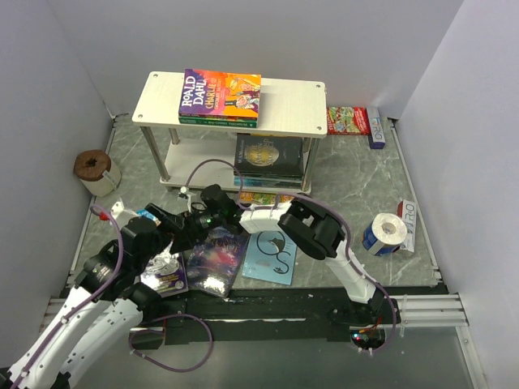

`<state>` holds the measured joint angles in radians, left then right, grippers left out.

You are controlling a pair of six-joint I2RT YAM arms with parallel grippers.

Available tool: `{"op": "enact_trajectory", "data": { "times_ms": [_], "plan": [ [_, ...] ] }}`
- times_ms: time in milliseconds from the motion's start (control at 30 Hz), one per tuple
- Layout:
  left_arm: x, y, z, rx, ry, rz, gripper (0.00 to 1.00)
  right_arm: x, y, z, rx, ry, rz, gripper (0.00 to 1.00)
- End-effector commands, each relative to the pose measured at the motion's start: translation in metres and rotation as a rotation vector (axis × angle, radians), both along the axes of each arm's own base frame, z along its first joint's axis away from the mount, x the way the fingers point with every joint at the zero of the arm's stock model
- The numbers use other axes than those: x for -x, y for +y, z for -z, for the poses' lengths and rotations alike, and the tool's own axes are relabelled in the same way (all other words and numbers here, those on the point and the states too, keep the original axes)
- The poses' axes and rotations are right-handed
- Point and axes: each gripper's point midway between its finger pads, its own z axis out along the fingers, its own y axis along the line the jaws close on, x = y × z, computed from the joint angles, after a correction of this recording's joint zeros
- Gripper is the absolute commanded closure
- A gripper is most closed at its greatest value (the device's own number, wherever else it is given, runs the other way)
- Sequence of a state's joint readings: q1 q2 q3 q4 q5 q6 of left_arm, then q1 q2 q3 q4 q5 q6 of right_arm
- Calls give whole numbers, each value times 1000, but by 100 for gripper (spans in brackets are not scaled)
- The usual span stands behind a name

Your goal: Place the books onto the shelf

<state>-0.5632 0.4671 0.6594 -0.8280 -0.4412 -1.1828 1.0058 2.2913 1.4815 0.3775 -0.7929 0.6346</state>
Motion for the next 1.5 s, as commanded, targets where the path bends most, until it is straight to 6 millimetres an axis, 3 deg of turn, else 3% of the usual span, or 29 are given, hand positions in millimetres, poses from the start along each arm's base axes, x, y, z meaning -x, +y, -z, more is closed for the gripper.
{"op": "enact_trajectory", "data": {
  "times_ms": [0,133,300,433,500,533,567,633,733,800,933,1100,1467],
  "plan": [
    [-1,8,-13,27,-38,-55,10,29,-18,66,188,160,46,11],
    [-1,28,-26,-14,-53,-151,16,18,-22,73,233,169,161,10],
    [-6,65,-23,-181,26,-368,38,9,-24,74,279,179,237,10],
    [-15,77,-21,-299,109,-421,36,3,-28,68,296,160,266,8],
    [-21,97,-13,-340,178,-491,34,4,-30,68,298,161,265,7],
    [-20,98,-1,-361,242,-434,33,4,-31,66,298,156,262,7],
    [-25,120,1,-330,250,-519,33,3,-32,66,299,154,264,7],
    [-24,126,16,-295,307,-483,32,3,-32,62,291,149,263,7],
    [-26,137,16,-227,352,-518,32,3,-35,60,282,148,260,7],
    [-24,144,28,-207,419,-561,30,4,-36,59,275,156,249,7],
    [-22,125,70,-76,575,-519,29,6,-37,62,275,172,232,7],
    [1,100,127,38,729,-493,39,5,-39,67,289,182,222,7],
    [-8,69,144,125,667,-363,75,5,-36,85,367,177,224,7]
  ]
}}
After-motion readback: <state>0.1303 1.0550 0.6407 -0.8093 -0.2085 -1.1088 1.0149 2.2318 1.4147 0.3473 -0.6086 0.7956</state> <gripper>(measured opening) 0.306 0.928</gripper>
